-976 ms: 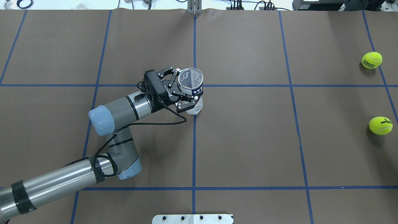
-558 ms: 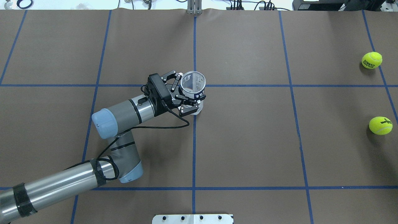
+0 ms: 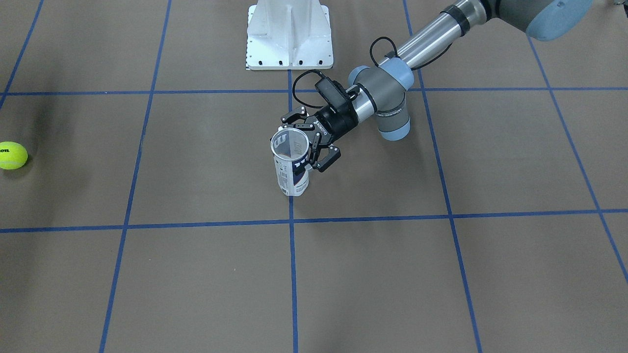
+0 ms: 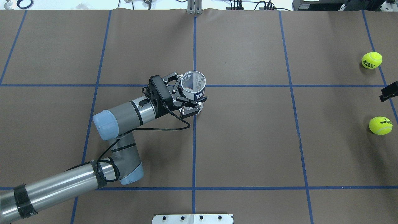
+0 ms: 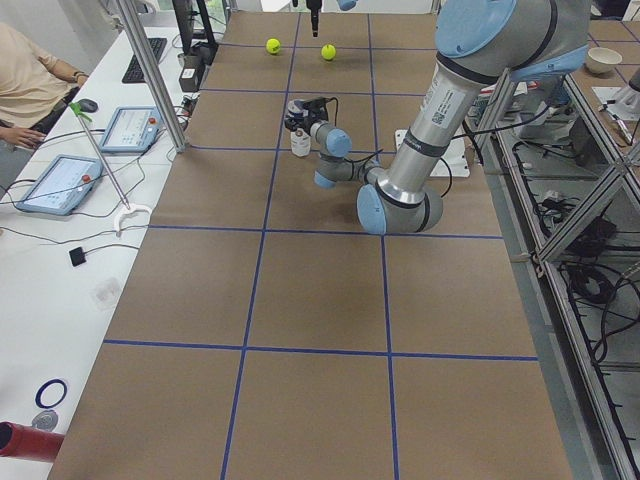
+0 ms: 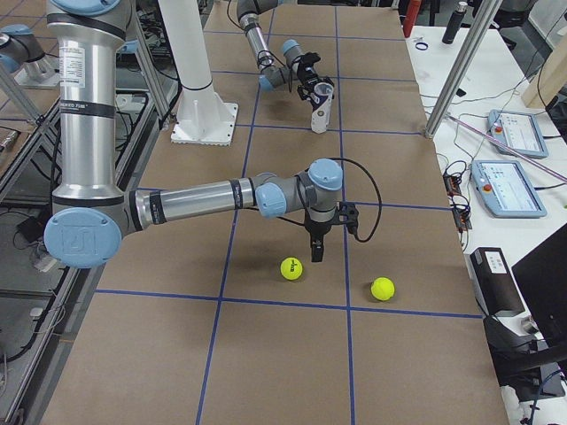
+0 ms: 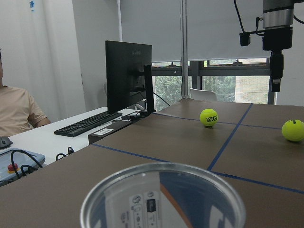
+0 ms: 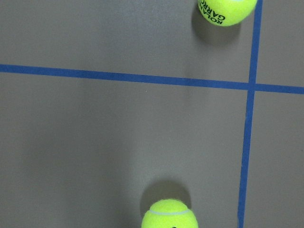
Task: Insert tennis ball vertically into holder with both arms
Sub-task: 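Reach the right gripper to the nearer tennis ball and grasp it, then carry the ball over the can and release it inside with right gripper, then move the right gripper back to the second tennis ball and grasp it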
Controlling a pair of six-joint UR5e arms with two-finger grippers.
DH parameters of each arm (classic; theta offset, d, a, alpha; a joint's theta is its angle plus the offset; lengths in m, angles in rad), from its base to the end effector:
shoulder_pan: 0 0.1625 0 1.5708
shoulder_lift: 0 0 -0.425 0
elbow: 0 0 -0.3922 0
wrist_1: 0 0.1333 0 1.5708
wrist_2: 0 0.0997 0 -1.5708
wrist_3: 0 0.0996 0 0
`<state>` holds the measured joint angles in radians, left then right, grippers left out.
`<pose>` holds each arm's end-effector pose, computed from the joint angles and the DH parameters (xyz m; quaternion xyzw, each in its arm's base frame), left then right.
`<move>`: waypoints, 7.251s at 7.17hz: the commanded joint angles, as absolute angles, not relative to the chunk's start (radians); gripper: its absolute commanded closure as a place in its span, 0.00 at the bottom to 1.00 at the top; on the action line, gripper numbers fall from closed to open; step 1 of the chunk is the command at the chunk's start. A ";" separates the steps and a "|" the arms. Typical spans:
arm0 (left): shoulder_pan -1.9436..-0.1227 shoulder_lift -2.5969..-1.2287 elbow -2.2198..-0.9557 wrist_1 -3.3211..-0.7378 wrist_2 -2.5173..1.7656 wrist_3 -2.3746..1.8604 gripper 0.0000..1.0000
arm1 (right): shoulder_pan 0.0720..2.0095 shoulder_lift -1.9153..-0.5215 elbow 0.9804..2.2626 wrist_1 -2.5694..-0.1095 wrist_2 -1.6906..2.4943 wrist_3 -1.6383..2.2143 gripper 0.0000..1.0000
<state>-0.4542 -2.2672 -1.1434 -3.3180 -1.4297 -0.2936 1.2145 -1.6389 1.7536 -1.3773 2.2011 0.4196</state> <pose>0.5615 -0.4381 0.2518 0.6669 0.5182 0.1582 0.5116 -0.0976 -0.4760 0.5881 0.0192 -0.3387 -0.0178 0.9405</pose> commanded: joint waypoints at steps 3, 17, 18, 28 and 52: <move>-0.454 -2.267 -1.140 -3.318 -1.430 -0.293 0.01 | 1.106 -1.762 1.647 -0.980 2.143 0.604 0.00; -0.442 -2.261 -1.138 -3.332 -1.430 -0.293 0.01 | 1.078 -1.441 1.932 -1.571 2.238 0.610 1.00; -0.439 -2.263 -1.138 -3.330 -1.430 -0.293 0.01 | 1.078 -1.339 1.939 -1.668 2.255 0.653 1.00; -0.437 -2.256 -1.135 -3.330 -1.430 -0.291 0.01 | 0.787 -0.685 1.800 -1.836 2.147 1.317 1.00; -0.434 -2.252 -1.138 -3.352 -1.430 -0.291 0.01 | 1.293 -1.037 1.192 -1.309 2.200 0.148 0.00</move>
<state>-0.4347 -2.2519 -1.1377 -3.3507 -1.4296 -0.2914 1.2318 -1.0170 1.4151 -1.5659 2.1688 0.2285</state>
